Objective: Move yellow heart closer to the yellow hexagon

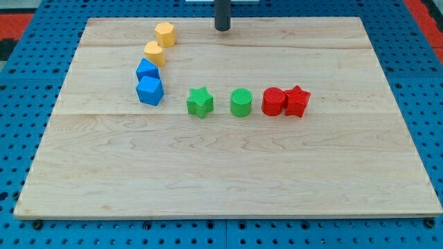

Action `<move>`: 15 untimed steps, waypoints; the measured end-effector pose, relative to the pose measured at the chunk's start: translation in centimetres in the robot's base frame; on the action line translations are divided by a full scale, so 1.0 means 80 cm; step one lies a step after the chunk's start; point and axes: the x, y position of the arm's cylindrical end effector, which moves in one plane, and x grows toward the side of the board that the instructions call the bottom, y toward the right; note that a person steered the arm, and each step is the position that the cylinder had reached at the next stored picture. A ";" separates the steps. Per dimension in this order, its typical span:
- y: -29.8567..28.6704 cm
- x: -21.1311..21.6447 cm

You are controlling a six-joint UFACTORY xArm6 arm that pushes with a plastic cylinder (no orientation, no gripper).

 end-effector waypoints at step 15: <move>-0.265 0.152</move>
